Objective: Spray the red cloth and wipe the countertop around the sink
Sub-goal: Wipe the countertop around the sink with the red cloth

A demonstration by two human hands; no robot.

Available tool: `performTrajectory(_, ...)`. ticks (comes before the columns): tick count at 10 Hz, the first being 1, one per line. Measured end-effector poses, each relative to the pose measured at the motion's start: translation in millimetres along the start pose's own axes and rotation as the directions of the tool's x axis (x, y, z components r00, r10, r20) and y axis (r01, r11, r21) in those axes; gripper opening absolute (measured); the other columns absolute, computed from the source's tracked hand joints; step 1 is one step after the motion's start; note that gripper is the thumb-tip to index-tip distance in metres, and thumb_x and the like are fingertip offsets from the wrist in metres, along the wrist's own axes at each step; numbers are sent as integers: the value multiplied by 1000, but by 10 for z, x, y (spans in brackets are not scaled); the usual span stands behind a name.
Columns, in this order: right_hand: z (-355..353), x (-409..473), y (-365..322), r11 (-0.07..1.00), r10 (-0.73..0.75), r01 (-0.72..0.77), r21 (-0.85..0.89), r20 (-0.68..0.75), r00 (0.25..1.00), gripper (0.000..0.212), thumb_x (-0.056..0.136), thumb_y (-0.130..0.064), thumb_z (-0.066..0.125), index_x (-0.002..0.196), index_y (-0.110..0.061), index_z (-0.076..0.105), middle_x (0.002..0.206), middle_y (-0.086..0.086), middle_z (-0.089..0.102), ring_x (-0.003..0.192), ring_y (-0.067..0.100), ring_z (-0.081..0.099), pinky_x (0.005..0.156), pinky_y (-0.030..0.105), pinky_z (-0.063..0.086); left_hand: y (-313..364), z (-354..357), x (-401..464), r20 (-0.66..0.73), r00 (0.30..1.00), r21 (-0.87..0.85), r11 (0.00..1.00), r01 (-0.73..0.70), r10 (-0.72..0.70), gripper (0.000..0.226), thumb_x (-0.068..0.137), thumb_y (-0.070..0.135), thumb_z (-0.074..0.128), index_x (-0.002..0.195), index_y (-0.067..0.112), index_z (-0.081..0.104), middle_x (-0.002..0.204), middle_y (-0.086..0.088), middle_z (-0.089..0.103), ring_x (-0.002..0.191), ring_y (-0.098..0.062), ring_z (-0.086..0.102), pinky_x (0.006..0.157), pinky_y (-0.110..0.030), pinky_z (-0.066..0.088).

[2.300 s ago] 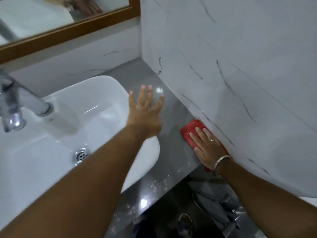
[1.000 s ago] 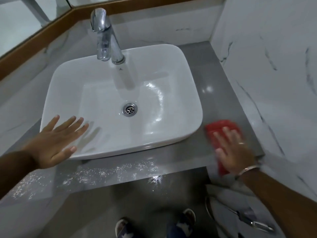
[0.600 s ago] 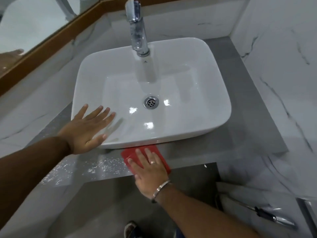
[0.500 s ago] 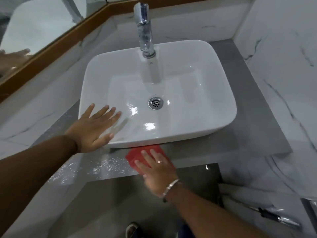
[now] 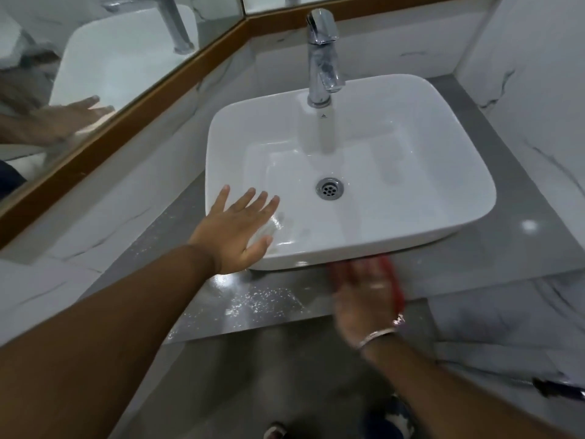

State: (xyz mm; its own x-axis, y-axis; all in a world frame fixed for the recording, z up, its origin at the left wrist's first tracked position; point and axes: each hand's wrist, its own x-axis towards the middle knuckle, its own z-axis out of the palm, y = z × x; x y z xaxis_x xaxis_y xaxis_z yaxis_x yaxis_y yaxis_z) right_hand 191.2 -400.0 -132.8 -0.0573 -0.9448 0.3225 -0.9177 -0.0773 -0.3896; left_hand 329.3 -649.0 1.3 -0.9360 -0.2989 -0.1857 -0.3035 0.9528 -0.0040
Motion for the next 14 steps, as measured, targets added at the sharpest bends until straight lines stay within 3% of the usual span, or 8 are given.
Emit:
performTrajectory(2, 223, 379, -880, 997, 55, -28, -71, 407, 912, 57, 82, -37, 49, 139, -33, 54, 149, 7, 51, 135, 36, 49, 107, 53, 45, 39, -48, -14, 23, 1000, 30, 999, 13, -14, 83, 89, 58, 0, 162, 19, 9, 165, -9, 21, 153, -27, 11, 122, -56, -5)
performTrajectory(3, -194, 73, -144, 984, 0, 54, -168, 310, 951, 62, 74, -28, 52, 136, -33, 57, 141, 6, 58, 129, 34, 54, 108, 51, 45, 49, -54, -17, 23, 1000, 34, 999, 8, -9, 83, 89, 58, 0, 161, 18, 10, 165, -9, 22, 153, -28, 12, 122, -57, -3)
performTrajectory(4, -964, -738, 1198, 825, 440, -326, -461, 163, 883, 71, 83, -41, 40, 153, -31, 33, 148, 15, 46, 128, 49, 49, 106, 62, 41, 14, 12, 7, 8, 1000, 42, 999, 6, -6, 82, 91, 59, 1, 161, 18, 11, 165, -8, 21, 153, -28, 13, 122, -58, -1)
performTrajectory(6, -1292, -599, 1392, 380, 893, -829, -410, -73, 445, 74, 82, -40, 29, 145, -8, 49, 151, 26, 43, 143, 46, 30, 121, 56, 14, -15, 42, 42, 11, 1000, 22, 1000, 7, -8, 79, 93, 59, 5, 161, 20, 15, 165, -7, 22, 153, -29, 15, 122, -59, -1)
performTrajectory(8, -46, 223, -530, 947, 296, -219, -233, 376, 878, 71, 74, -37, 60, 144, -29, 48, 153, 11, 45, 138, 42, 40, 114, 57, 31, 9, -25, 23, 50, 999, 4, 1000, -2, 2, 76, 94, 53, 12, 160, 17, 20, 162, -11, 28, 151, -31, 19, 121, -60, 1)
performTrajectory(10, -299, 36, 126, 995, -27, 72, -69, 506, 862, 59, 73, -37, 65, 132, -32, 60, 144, 6, 57, 129, 34, 53, 101, 47, 51, 23, -37, 16, 58, 998, -8, 1000, 0, 1, 74, 94, 51, 18, 159, 15, 26, 160, -15, 31, 150, -34, 21, 121, -60, 4)
performTrajectory(12, -1560, -838, 2020, 862, 467, -353, -364, 298, 832, 73, 93, -65, 29, 148, -18, 45, 154, 18, 40, 135, 51, 37, 98, 64, 47, -29, 13, 27, 63, 998, 11, 1000, 11, -12, 75, 93, 52, 19, 159, 16, 24, 162, -13, 29, 151, -33, 19, 121, -60, 3)
performTrajectory(14, -1283, -751, 1619, 516, 829, -702, -490, 80, 553, 80, 86, -54, 26, 141, -3, 53, 146, 39, 40, 128, 63, 36, 109, 66, 32, -81, 80, -5, -34, 999, 2, 1000, -2, 3, 73, 93, 50, 22, 159, 18, 25, 161, -10, 31, 151, -32, 20, 120, -62, 7)
